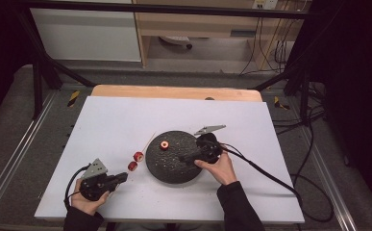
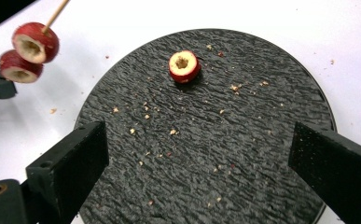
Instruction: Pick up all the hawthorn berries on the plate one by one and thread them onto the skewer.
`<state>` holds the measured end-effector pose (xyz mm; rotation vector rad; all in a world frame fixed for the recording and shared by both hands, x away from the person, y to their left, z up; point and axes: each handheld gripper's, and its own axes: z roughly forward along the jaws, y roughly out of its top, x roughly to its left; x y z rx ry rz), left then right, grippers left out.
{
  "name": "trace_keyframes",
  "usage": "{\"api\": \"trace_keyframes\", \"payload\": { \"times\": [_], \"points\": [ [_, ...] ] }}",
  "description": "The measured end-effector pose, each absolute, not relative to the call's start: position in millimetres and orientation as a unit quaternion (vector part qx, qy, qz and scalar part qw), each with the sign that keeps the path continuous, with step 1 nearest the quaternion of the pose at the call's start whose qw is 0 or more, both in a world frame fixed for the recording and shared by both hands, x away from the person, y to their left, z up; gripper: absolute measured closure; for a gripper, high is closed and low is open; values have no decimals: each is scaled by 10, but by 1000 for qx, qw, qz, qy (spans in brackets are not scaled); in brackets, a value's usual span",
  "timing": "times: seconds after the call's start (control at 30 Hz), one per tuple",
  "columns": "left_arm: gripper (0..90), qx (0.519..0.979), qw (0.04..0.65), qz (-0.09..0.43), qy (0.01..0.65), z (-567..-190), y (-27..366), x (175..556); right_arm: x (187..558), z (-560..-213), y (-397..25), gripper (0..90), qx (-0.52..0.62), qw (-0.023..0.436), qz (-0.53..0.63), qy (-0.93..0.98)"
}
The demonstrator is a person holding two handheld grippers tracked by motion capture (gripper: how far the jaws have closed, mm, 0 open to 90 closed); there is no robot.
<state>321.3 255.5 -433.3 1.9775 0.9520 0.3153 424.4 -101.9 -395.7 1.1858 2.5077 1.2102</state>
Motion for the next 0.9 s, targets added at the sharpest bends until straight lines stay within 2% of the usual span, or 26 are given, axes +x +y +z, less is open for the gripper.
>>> {"api": "trace_keyframes", "payload": {
  "times": [0.4, 0.9],
  "points": [
    [887, 795, 449, 124, 389, -4333, 2615, 3206, 4451, -3924, -724, 68, 383, 58, 360, 849],
    [887, 791, 449, 126, 395, -4339, 2665, 3224, 4742, -3924, -351, 147, 390, 60, 328, 858]
  ]
}}
